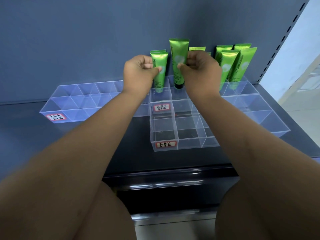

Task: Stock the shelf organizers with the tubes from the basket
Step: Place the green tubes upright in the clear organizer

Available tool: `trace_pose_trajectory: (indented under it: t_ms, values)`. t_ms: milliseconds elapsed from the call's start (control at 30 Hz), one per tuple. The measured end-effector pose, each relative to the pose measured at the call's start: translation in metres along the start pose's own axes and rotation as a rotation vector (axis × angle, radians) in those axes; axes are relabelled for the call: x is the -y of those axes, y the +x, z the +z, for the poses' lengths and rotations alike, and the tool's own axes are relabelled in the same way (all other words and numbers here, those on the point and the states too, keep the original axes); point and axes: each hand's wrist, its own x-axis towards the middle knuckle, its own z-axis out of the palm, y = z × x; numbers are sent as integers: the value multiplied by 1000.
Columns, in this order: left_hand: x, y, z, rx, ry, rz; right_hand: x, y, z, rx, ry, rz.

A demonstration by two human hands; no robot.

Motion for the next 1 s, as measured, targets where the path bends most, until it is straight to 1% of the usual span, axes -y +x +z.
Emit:
trace_pose_trajectory:
  t_ms: [133, 367, 500, 633, 767, 1000]
  values:
    - [5, -1, 0, 15, 72, -40, -2, 0, 1, -3, 16, 17]
    - [5, -2, 0, 3, 70, -47, -4, -1, 4, -25, 31, 37]
    - [8, -1, -2, -5, 77, -39, -6, -1, 7, -55, 2, 48]
    - [10, 0, -4, -13, 90, -36, -10, -1, 11, -51, -20, 67]
    - [11, 0, -5, -14, 95, -55, -13, -2, 16, -14, -104, 59]
    - [7, -7, -6, -18, 86, -77, -16, -6, 22, -9, -208, 37]
